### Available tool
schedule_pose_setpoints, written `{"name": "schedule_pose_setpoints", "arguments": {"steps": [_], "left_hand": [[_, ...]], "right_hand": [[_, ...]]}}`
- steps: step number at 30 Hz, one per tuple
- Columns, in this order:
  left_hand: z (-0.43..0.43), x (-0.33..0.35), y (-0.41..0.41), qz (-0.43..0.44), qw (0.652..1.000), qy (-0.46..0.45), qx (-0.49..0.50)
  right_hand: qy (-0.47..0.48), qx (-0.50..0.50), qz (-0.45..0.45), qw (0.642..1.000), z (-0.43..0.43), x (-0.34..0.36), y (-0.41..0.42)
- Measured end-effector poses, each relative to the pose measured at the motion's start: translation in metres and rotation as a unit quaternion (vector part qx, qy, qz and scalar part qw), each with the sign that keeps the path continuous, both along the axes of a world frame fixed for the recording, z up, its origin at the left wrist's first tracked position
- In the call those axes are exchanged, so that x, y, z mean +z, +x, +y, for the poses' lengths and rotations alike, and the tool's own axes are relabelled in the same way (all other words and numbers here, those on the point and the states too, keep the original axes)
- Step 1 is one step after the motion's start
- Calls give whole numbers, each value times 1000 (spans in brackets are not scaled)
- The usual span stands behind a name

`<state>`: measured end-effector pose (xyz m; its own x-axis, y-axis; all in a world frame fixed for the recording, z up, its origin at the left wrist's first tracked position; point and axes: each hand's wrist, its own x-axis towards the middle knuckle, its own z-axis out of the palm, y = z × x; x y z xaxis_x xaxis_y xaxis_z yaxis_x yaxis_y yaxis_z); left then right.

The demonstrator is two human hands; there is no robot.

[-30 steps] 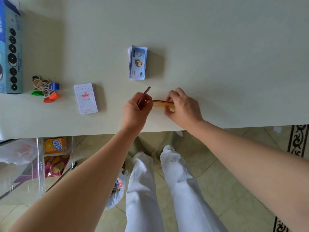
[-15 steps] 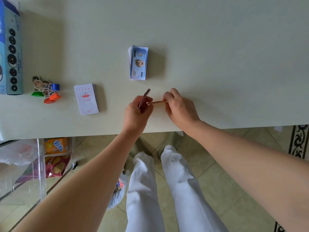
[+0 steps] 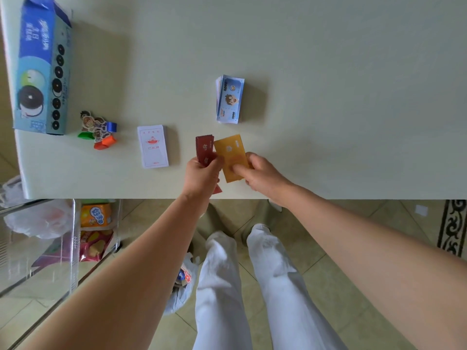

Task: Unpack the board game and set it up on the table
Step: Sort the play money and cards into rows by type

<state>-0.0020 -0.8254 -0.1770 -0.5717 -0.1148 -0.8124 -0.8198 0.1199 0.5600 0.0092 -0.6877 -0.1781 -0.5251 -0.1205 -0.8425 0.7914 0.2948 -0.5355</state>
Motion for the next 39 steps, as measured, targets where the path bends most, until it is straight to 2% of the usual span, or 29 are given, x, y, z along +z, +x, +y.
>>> {"name": "schedule_pose_setpoints", "arguments": {"steps": [2, 4, 9, 15, 19, 22, 24, 26, 28, 32, 35, 39], "left_hand": [[-15, 2, 2, -5, 1000, -20, -14], [-27, 3, 3, -6, 999, -29, -21], [-56, 7, 1, 8, 1000, -26, -2], [-92, 5, -11, 23, 993, 25, 111], [-109, 6, -10, 2, 987, 90, 132], [-121, 10, -5, -22, 987, 136, 88], [-126, 12, -2, -43, 987, 149, 47], [-128, 16, 0, -69, 983, 172, 5], [-127, 23, 2, -104, 975, 192, -48], [-116, 35, 2, -157, 956, 211, -132], [-106, 39, 0, -182, 946, 231, -134], [-98, 41, -1, -177, 942, 261, -118]], "right_hand": [[49, -18, 19, 998, -6, 0, -1], [41, -63, 34, 997, -11, 2, -2], [22, -47, 32, 998, -33, 4, -12], [43, -136, 18, 990, -69, -8, -41], [144, -148, 20, 978, -87, -33, -52], [241, -115, 38, 963, -93, -43, -52], [270, -95, 80, 955, -93, -36, -48], [237, -89, 138, 957, -92, -21, -43], [144, -61, 179, 971, -91, -5, -39], [-49, 65, 137, 987, -87, 17, -33], [-60, 101, 141, 983, -81, 23, -29], [-29, 53, 153, 986, -66, 23, -26]]}}
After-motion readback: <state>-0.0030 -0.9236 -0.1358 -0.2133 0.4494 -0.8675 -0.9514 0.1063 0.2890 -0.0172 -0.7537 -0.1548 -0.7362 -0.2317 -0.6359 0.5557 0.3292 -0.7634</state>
